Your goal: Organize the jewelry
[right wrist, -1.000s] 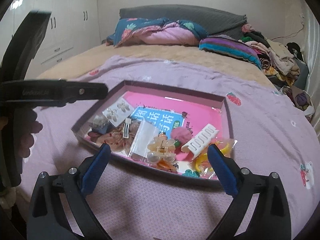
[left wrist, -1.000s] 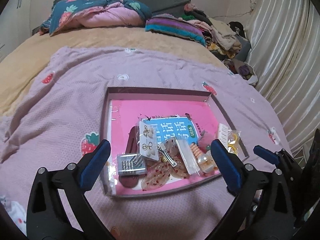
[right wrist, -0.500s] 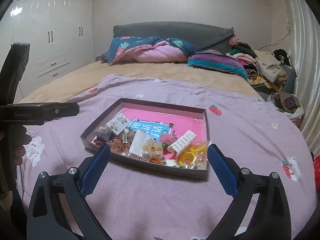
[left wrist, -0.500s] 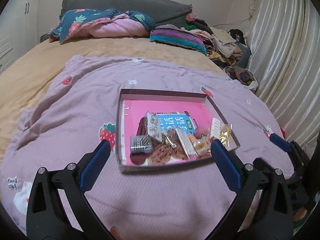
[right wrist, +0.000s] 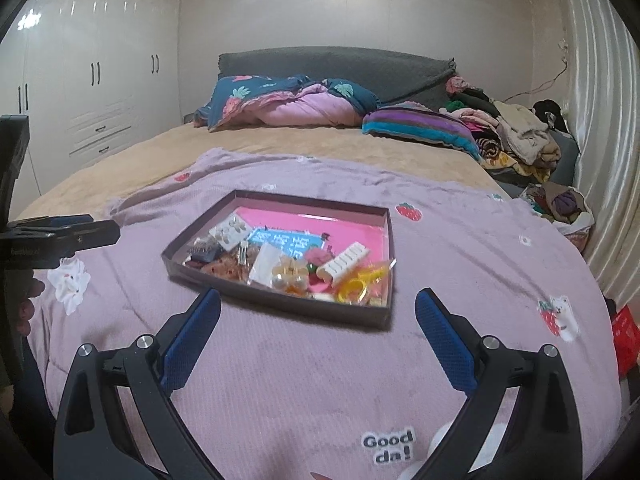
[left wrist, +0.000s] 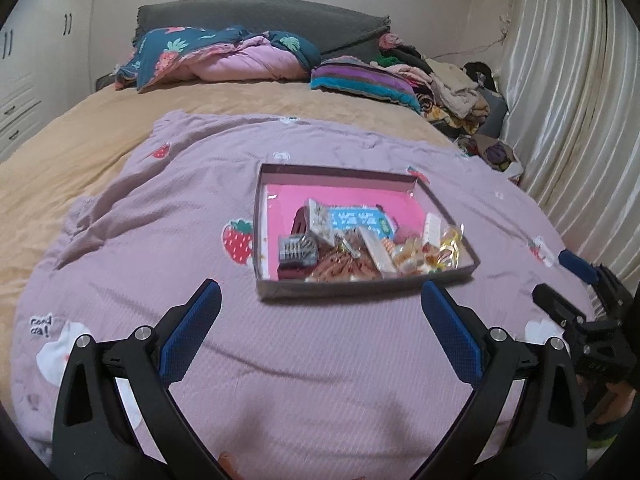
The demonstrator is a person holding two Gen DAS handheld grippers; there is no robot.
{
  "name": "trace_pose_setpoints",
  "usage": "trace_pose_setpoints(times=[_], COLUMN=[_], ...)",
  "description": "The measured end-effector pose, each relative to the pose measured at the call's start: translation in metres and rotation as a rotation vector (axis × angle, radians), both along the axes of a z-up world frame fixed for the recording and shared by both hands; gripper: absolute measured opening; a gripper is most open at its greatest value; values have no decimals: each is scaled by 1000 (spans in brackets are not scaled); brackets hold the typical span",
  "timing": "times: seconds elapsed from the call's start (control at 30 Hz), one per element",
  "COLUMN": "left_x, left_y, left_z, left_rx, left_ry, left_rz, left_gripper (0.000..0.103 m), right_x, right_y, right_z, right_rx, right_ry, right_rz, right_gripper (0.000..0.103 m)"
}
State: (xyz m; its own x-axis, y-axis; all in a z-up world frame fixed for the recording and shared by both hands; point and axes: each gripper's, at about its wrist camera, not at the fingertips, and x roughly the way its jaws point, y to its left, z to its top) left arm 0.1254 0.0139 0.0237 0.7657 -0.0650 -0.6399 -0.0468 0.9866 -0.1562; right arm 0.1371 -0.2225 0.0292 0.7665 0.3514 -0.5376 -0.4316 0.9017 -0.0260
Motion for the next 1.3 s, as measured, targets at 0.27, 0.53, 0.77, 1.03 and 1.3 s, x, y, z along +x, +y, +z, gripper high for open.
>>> trace_pose_setpoints(times=[0.27, 0.53, 0.77, 1.03, 1.3], left_x=[-22, -29, -27, -28, -27], left_y=[-11, -15, -15, -15, -15], left_z=[-29, -42, -45, -45, -46], left_rx=[18, 29, 19, 18, 21], left_ry=[33, 35, 37, 42, 44], left_rz=[-6, -9, -6, -3, -2], left_gripper=[94, 94, 94, 94, 94], right_x=[-18, -19, -21, -20, -19], right_y=[-9, -6, -1, -2, -2], right_z=[-22, -37, -41, -42, -42], right_rx=[41, 22, 5, 8, 7], right_ry=[35, 80, 82, 88, 86], right_rz=[-63, -63, -45, -44, -46], right_gripper=[97, 97, 97, 97, 97])
